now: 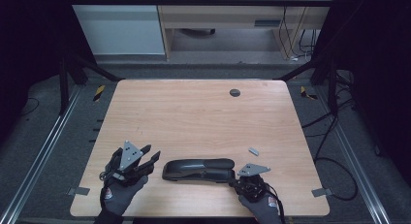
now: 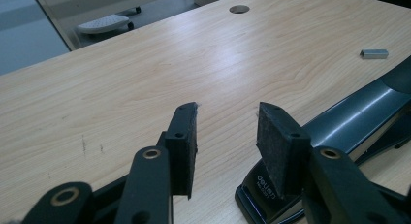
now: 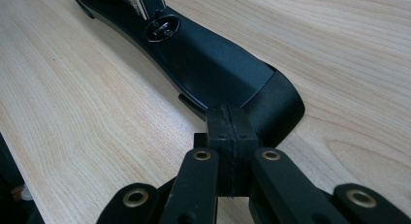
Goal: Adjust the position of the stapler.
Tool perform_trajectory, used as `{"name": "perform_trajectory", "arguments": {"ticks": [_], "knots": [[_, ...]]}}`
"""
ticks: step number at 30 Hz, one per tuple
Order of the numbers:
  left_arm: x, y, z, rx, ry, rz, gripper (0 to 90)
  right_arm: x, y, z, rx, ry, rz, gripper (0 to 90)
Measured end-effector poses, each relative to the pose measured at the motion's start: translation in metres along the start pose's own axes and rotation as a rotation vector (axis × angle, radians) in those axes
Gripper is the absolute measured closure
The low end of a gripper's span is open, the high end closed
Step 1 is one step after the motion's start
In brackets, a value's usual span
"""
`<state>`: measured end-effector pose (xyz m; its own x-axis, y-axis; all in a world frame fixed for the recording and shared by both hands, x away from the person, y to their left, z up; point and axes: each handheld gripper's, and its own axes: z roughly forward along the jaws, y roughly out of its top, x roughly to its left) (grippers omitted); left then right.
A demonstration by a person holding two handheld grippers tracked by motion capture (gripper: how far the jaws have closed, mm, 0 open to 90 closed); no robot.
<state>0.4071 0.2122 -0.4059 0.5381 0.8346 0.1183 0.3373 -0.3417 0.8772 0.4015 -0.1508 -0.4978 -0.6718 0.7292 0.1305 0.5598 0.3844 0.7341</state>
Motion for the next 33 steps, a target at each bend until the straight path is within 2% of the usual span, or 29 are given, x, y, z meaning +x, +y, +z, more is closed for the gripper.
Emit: {"name": "perform_trajectory", "arguments": {"ticks": [2, 6, 7, 11, 13, 14, 15, 22, 24, 26, 27, 30, 33], "knots": [[0.0, 0.0, -0.001, -0.003, 0.0, 0.0, 58.4, 0.0, 0.0, -0.001, -0.004, 0.004, 0.006, 90.0], [-0.001, 0.002, -0.002, -0.007, -0.003, 0.007, 57.2, -0.007, 0.003, -0.013, -0.061, -0.006, 0.025, 90.0], [-0.001, 0.002, -0.002, -0.007, -0.003, 0.007, 56.8, -0.007, 0.003, -0.013, -0.061, -0.006, 0.025, 90.0], [-0.004, 0.005, -0.001, -0.006, -0.019, 0.023, 55.0, -0.021, 0.004, -0.024, -0.101, -0.073, 0.053, 87.5], [-0.005, 0.006, -0.001, -0.004, -0.022, 0.025, 53.5, -0.024, 0.004, -0.026, -0.107, -0.081, 0.055, 86.6], [-0.005, 0.006, -0.001, -0.006, -0.029, 0.03, 53.5, -0.026, 0.004, -0.027, -0.111, -0.09, 0.056, 85.1], [-0.007, 0.007, -0.001, -0.005, -0.037, 0.037, 51.7, -0.031, 0.004, -0.03, -0.118, -0.118, 0.058, 82.2], [-0.01, 0.009, 0.003, 0.014, -0.059, 0.075, 44.2, -0.046, 0.005, -0.036, -0.139, -0.192, 0.078, 71.2], [-0.015, 0.011, 0.006, 0.032, -0.071, 0.125, 40.8, -0.05, 0.004, -0.038, -0.146, -0.218, 0.082, 65.9], [-0.02, 0.013, 0.009, 0.038, -0.067, 0.147, 38.4, -0.054, 0.003, -0.04, -0.146, -0.241, 0.086, 63.2], [-0.022, 0.013, 0.01, 0.042, -0.072, 0.162, 36.8, -0.055, 0.003, -0.041, -0.146, -0.247, 0.103, 61.2], [-0.03, 0.015, 0.012, 0.048, -0.089, 0.193, 34.4, -0.061, 0.001, -0.044, -0.15, -0.272, 0.099, 57.8], [-0.036, 0.017, 0.012, 0.052, -0.109, 0.224, 32.4, -0.064, -0.001, -0.047, -0.152, -0.281, 0.118, 56.7]]}}
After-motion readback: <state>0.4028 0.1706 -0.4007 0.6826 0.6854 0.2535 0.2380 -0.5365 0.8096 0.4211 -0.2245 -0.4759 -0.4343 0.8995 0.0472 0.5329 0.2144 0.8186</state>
